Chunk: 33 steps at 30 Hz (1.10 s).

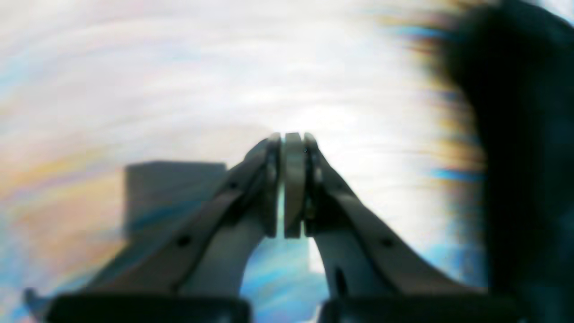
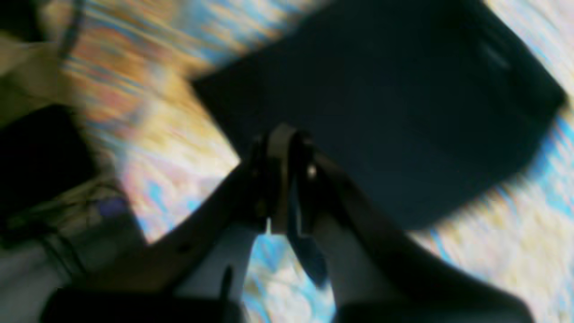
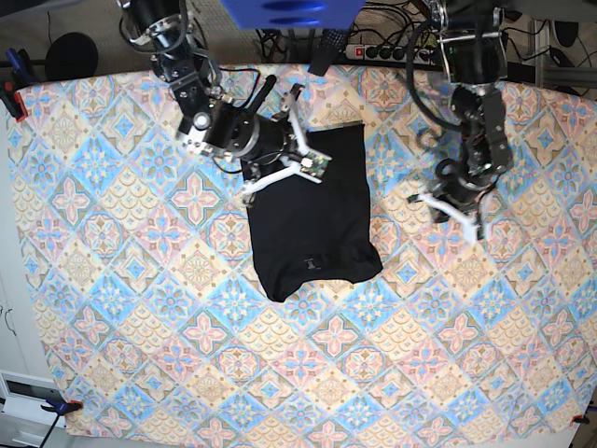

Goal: Fold the T-shirt properly
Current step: 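Release the left gripper and raise it away from the shirt, then drag the folded shirt with the right gripper toward the right arm's side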

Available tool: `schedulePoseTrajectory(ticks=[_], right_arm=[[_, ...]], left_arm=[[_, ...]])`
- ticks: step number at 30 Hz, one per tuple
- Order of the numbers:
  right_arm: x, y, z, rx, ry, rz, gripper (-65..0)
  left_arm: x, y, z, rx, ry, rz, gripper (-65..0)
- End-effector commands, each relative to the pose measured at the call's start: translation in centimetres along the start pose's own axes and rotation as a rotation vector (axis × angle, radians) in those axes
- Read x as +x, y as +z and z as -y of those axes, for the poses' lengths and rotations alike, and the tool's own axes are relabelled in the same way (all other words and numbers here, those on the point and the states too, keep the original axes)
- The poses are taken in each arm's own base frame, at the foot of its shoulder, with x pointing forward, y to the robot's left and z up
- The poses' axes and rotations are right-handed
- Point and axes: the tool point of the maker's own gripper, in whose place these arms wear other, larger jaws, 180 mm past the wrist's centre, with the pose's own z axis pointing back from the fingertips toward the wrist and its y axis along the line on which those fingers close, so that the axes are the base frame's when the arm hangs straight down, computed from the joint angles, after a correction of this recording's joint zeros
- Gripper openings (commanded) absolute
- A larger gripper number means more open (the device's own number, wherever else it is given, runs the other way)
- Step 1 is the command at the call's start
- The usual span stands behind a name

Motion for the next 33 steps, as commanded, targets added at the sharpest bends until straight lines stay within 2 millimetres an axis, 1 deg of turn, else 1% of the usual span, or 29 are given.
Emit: schedulePoseTrajectory(ticks=[1,3,6,8,11,13,15,17,20,24,27,30,33], right_arm=[[2.2,-0.3,0.4,-0.005,0.006,0.058,-62.3],[3.5,-1.5,-0.7,0.033,0.007,0.071,-62.3],[4.8,-3.3,-1.1,0.072,0.000,0.075,-62.4],[5.3,-4.3,-0.6,0.081,-0.003,0.068,-62.5],[6.7,-5.8,0.4,0.094,-0.005,0.065,-65.0],[6.9,-6.8,1.3,0.103,-0.005,0.042,-65.0],[6.2,-7.7,1.9,0.116,-0.010,0.009,-65.0],[6.3,-8.5,2.4,0.124,-0.014,0.016,-65.0],[5.7,-9.7,2.8,0.149,-0.036,0.019,-65.0],[3.8,-11.4,2.7,0.193,-0.079,-0.014,-65.0],[2.0,-12.3,2.4,0.219,-0.125,-0.048,-65.0],[-0.3,-12.4,3.6,0.203,-0.241,-0.069,-65.0],[-0.9,-12.0,5.2,0.169,-0.319,-0.052,-65.0]], left_arm=[[1.1,0.9,-0.3,-0.012,0.003,0.050,-64.4],[0.1,2.5,-2.3,0.034,0.018,0.053,-64.4],[-1.2,4.5,-4.1,0.077,0.016,0.051,-64.4],[-2.1,5.6,-4.3,0.084,-0.001,0.042,-64.5],[-3.1,7.5,-4.1,0.079,-0.014,0.041,-64.5],[-3.7,8.8,-3.7,0.059,0.004,0.044,-64.5],[-4.2,10.0,-3.3,0.038,0.025,0.049,-64.5],[-4.8,11.1,-2.8,0.020,0.038,0.036,-64.5],[-5.6,12.1,-2.1,-0.007,0.050,-0.010,-64.5],[-6.2,12.6,-1.9,-0.024,0.074,-0.033,-64.6],[-6.4,12.6,-1.8,-0.025,0.079,-0.037,-64.6],[-6.7,12.7,-1.9,-0.023,0.079,-0.043,-64.6],[-6.7,12.7,-1.9,-0.023,0.079,-0.043,-64.6]])
